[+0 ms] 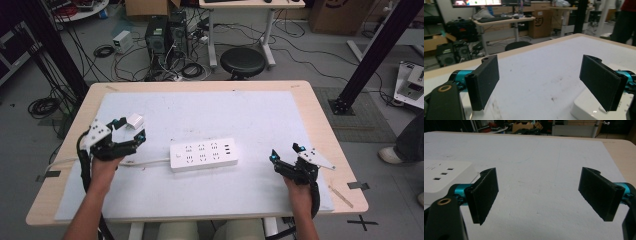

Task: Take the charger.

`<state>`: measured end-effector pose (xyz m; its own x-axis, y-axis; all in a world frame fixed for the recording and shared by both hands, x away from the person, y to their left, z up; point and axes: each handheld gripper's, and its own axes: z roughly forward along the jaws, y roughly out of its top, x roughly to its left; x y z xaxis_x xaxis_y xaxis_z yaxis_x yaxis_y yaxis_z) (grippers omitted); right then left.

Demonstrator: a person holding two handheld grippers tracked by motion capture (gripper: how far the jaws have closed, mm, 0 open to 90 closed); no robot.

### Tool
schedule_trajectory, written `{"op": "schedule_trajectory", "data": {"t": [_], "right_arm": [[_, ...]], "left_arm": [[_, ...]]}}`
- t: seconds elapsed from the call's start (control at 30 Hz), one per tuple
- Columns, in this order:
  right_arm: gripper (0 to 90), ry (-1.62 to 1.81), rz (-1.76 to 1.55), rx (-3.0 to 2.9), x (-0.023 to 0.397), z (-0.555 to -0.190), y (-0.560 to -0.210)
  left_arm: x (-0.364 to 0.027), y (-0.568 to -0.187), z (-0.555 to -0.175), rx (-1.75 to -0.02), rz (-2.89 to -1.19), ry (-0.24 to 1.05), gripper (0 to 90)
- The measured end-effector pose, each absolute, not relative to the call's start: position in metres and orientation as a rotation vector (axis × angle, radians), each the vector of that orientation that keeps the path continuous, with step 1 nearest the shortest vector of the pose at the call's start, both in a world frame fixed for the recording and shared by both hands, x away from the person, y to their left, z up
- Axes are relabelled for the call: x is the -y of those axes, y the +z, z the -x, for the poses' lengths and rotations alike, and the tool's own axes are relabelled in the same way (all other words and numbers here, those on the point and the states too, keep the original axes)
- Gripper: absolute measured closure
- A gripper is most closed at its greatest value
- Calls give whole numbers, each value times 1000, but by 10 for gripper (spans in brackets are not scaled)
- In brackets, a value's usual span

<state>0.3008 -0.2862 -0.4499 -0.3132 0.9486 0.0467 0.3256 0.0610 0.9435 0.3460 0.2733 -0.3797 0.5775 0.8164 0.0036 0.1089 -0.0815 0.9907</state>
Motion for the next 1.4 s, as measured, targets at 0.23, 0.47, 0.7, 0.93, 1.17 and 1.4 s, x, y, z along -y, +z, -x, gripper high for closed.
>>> {"op": "schedule_trajectory", "data": {"t": [0.23,0.47,0.7,0.93,1.17,1.4], "right_arm": [[168,1249,-1284,-1721,285,-302,-450],[168,1233,-1288,-1727,284,-302,-449],[168,1221,-1291,-1719,283,-302,-450],[168,1222,-1281,-1728,283,-302,-450],[168,1223,-1284,-1731,283,-302,-449],[168,1220,-1274,-1730,283,-302,-450]], "left_arm": [[-290,-354,-388,-755,-1630,659,161],[-308,-360,-434,-871,-1717,635,161],[-314,-381,-450,-982,-1773,594,161],[-314,-400,-461,-1066,-1833,549,161],[-312,-415,-470,-1157,-1895,540,162],[-312,-423,-473,-1220,-1929,527,163]]}}
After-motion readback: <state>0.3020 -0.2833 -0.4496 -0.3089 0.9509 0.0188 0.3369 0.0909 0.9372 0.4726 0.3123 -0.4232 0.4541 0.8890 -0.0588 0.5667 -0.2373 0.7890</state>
